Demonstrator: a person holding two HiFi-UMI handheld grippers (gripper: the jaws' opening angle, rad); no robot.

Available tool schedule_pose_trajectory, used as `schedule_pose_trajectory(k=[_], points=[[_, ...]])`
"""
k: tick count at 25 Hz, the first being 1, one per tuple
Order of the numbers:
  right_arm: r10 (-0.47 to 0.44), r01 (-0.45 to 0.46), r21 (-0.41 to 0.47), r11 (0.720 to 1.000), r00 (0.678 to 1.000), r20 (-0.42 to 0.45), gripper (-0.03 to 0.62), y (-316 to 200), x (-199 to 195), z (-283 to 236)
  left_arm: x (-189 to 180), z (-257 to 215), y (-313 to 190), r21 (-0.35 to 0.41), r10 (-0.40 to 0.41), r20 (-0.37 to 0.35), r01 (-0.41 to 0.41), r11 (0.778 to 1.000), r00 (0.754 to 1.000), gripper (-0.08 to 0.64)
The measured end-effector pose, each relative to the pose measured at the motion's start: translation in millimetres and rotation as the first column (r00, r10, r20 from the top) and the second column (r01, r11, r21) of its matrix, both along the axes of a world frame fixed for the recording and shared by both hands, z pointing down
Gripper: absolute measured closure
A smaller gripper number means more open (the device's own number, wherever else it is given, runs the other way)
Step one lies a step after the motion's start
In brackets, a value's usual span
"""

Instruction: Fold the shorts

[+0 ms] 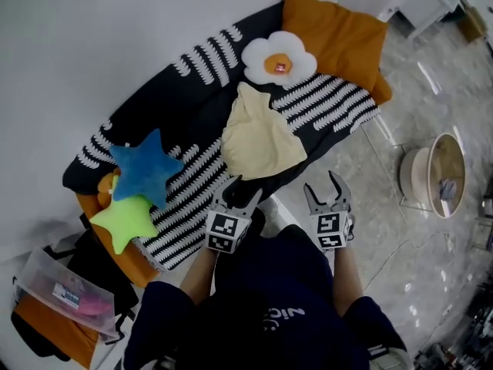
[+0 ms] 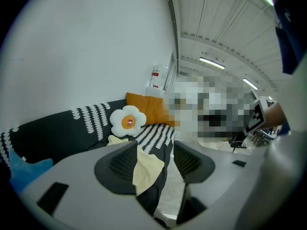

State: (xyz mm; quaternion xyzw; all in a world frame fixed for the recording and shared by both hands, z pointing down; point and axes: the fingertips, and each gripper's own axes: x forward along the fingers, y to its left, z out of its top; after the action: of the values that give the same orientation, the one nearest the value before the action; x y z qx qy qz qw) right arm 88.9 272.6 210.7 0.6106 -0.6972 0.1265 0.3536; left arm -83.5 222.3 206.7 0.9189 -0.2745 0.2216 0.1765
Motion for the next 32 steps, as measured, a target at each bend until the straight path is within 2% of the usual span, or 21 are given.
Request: schedule_pose_trajectory(k=[2, 5, 9, 12, 16, 18, 21, 23, 25, 27, 28, 30, 32], points=[[0.027, -0.028, -0.01, 1.0, 0.999, -0.021, 0.302, -10.3, 10.7, 5.1, 4.2, 2.1, -9.3, 0.0, 0.038, 0.004, -0.038, 0.999, 0.999, 0.324], [0.022, -0.021, -0.024, 0.999, 1.0, 0.018, 0.313, -22.4, 9.4, 10.1, -0.7, 7.6, -21.9, 0.002, 0.055, 0.049, -0.055, 0.998, 0.997, 0.324], [-0.109, 0.108, -0.094, 0.99, 0.994, -0.006, 0.311, -28.7, -3.0, 33.0, -11.0, 35.1, -28.2, -0.026, 0.068, 0.149, -0.065, 0.998, 0.987, 0.324], [-0.222, 0.218, -0.163, 0.962, 0.975, -0.005, 0.311, -36.2, -6.5, 63.5, -17.7, 65.6, -30.2, -0.058, 0.081, 0.238, -0.069, 0.996, 0.968, 0.324], [-0.378, 0.367, -0.268, 0.891, 0.926, 0.01, 0.31, -45.6, -2.7, 107.7, -27.3, 108.0, -27.0, -0.116, 0.06, 0.352, -0.02, 0.993, 0.934, 0.324], [-0.428, 0.414, -0.306, 0.857, 0.903, 0.023, 0.311, -52.5, 2.3, 129.5, -30.7, 131.7, -30.0, -0.14, 0.057, 0.395, -0.002, 0.99, 0.917, 0.324], [-0.478, 0.465, -0.351, 0.812, 0.877, 0.057, 0.316, -61.2, 11.1, 165.2, -33.5, 174.2, -39.2, -0.16, 0.113, 0.481, -0.04, 0.986, 0.87, 0.324], [-0.528, 0.514, -0.391, 0.763, 0.845, 0.08, 0.322, -57.1, 10.3, 191.6, -41.8, 199.6, -39.1, -0.185, 0.139, 0.532, -0.045, 0.982, 0.835, 0.324], [-0.599, 0.567, -0.434, 0.7, 0.797, 0.075, 0.322, -53.6, 8.6, 220.3, -49.0, 227.1, -42.4, -0.204, 0.163, 0.566, -0.054, 0.977, 0.808, 0.324], [-0.66, 0.607, -0.468, 0.643, 0.749, 0.065, 0.324, -51.0, 6.2, 248.7, -53.2, 255.4, -47.6, -0.214, 0.203, 0.599, -0.089, 0.973, 0.775, 0.335], [-0.672, 0.616, -0.481, 0.624, 0.737, 0.071, 0.324, -49.3, 6.0, 262.3, -53.4, 269.0, -47.0, -0.223, 0.229, 0.611, -0.113, 0.968, 0.758, 0.337], [-0.661, 0.608, -0.504, 0.613, 0.744, 0.094, 0.33, -47.7, 9.1, 287.6, -51.8, 295.6, -40.1, -0.252, 0.287, 0.625, -0.161, 0.954, 0.726, 0.337], [-0.627, 0.584, -0.518, 0.624, 0.771, 0.113, 0.337, -48.8, 13.6, 308.1, -52.2, 320.9, -33.4, -0.277, 0.324, 0.635, -0.186, 0.943, 0.701, 0.337]])
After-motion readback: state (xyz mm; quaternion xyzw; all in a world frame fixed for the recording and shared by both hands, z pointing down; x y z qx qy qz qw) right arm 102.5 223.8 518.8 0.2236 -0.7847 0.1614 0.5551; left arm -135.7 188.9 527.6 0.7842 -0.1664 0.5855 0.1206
